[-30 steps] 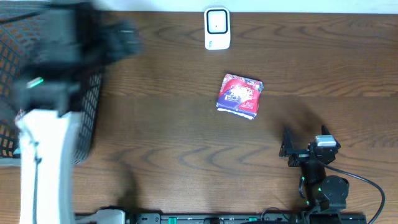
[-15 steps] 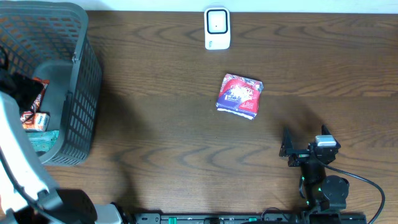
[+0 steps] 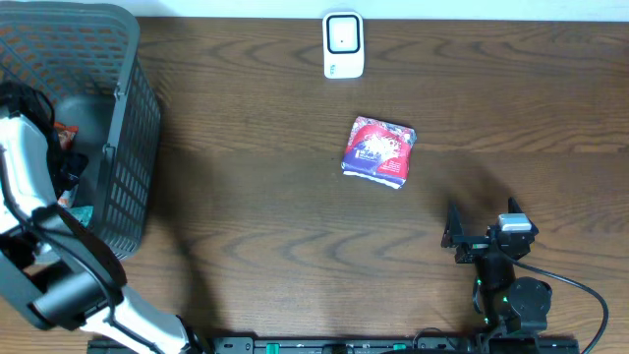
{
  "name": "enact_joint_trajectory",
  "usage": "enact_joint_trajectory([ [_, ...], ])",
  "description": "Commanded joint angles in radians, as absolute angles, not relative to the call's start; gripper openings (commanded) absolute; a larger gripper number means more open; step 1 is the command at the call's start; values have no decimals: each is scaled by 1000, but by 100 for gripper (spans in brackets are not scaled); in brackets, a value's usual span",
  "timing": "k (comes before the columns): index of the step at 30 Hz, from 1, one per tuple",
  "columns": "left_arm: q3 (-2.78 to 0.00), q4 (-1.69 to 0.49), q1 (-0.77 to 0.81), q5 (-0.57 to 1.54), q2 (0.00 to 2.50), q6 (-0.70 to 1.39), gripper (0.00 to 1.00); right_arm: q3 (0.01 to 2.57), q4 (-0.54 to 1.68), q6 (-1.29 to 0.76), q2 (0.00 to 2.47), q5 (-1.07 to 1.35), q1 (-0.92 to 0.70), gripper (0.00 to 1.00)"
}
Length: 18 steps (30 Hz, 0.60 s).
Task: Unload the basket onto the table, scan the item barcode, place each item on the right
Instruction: 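Reach the left gripper back into the basket for the mint-green pack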
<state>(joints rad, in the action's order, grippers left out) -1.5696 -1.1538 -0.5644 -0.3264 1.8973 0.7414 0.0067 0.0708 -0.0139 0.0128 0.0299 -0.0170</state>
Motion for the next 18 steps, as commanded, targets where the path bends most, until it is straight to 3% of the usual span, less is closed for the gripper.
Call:
enact_joint_trajectory([
  [1, -1565, -1150, -589, -356, 1950, 765, 95, 7, 76, -6, 9, 35, -8, 99],
  [10, -1540, -1145, -599, -356, 2067, 765, 91, 7, 75, -6, 9, 35, -8, 99],
  [13, -1539, -1152, -599, -353, 2099, 764, 70, 7, 76, -6, 9, 35, -8, 99],
  [18, -1539, -1163, -599, -310, 2107, 758, 19, 7, 76, -6, 9, 35, -8, 99],
])
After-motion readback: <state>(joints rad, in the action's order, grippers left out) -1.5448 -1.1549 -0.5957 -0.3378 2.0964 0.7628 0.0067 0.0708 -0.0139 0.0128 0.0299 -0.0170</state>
